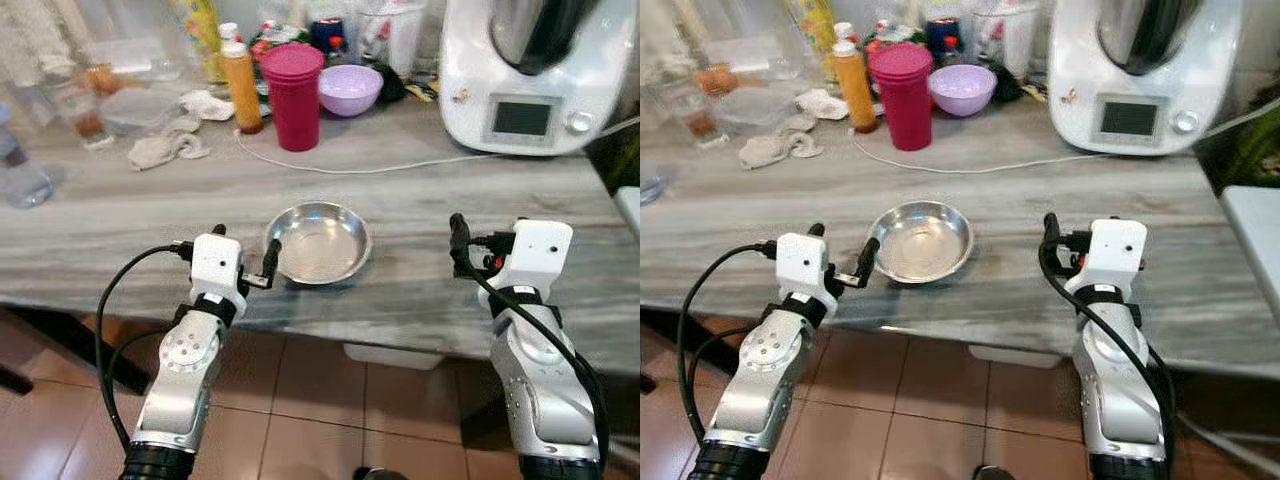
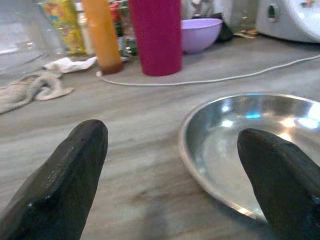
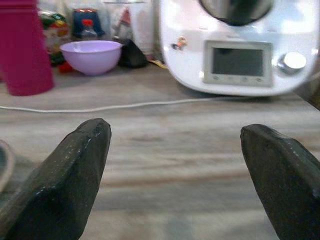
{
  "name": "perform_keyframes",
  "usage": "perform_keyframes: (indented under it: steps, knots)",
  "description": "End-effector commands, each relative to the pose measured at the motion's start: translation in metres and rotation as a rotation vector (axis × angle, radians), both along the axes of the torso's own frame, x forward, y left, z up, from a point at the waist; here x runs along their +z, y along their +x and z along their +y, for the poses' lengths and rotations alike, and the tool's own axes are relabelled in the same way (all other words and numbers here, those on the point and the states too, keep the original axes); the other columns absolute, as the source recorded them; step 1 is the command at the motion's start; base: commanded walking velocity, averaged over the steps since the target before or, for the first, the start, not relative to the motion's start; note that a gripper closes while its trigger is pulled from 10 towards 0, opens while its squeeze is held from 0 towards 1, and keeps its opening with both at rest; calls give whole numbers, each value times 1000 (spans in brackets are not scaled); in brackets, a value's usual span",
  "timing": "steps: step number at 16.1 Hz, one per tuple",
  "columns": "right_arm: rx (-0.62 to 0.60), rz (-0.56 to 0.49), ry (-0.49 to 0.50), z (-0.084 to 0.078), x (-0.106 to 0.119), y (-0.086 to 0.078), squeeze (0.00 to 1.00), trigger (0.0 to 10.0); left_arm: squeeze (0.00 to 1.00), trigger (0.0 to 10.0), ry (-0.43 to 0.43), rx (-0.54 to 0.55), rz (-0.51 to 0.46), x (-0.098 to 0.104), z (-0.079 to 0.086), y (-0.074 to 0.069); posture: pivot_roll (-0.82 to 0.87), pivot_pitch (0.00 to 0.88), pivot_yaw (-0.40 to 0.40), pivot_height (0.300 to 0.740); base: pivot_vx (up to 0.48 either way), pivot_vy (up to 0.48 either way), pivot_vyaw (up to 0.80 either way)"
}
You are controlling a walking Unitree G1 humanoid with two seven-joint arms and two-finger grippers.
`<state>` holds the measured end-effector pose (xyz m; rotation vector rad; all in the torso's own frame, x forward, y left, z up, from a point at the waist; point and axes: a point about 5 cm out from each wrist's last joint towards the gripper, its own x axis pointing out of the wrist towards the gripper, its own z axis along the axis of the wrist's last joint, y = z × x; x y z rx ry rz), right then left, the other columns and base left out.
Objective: Setting the table
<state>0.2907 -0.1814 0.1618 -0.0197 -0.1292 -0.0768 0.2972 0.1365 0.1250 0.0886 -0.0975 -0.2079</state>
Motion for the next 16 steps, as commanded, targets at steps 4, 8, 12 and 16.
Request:
perform_keyframes:
  steps: [4, 8, 12, 16]
  knots:
    - [7, 6, -1, 2, 0, 4, 0, 10000, 0, 10000, 23, 18, 12, -2, 2, 2, -212, 84, 47, 740, -298, 0, 0]
    - [1, 13, 15, 1, -1, 6, 0, 10000, 0, 10000, 23, 16, 19, -3, 1, 2, -213, 80, 44, 740, -311, 0, 0]
    - [2, 9, 13, 2, 0, 8, 0, 10000, 0, 10000, 22, 21, 20, -3, 1, 3, -212, 77, 43, 740, -316, 0, -712]
    - [0, -1, 7, 2, 2, 9, 0, 10000, 0, 10000, 23, 23, 19, -2, 1, 4, -210, 73, 45, 740, -319, 0, 0]
